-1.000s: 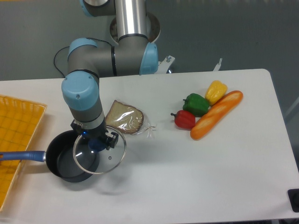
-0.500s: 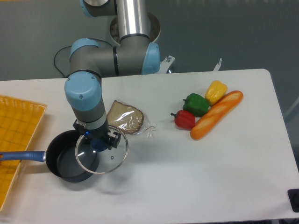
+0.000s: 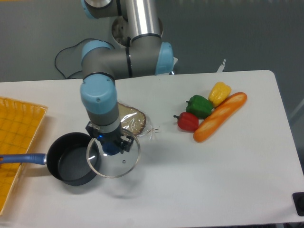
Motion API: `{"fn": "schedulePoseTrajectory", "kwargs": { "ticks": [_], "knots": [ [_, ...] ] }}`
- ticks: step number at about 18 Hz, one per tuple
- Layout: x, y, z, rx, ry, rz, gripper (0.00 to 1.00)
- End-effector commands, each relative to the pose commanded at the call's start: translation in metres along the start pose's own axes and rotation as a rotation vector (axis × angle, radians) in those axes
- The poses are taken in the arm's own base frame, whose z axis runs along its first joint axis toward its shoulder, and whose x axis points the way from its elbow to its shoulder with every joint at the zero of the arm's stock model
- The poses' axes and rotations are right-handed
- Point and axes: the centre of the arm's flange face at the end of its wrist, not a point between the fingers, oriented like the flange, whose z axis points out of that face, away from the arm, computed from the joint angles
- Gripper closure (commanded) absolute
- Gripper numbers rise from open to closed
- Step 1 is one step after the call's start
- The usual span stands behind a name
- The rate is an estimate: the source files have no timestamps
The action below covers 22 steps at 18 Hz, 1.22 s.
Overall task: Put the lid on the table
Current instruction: 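Carry the held glass lid away from the saucepan over open table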
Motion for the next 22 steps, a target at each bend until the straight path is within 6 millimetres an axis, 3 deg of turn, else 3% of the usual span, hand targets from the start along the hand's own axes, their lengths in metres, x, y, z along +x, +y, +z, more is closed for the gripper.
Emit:
{"fn": "schedulePoseTrajectory", "kwargs": {
  "ticks": [2,13,22],
  "knots": [
    [-0.015,0.006,0.002,-0.003,0.002,-0.006,0.56],
    [-0.059,0.019,0.026,-0.028,0.015,0.019,0.56],
    [-0.096,0.030,0.035,-0.027,0.020,0.025,0.56]
  ]
}}
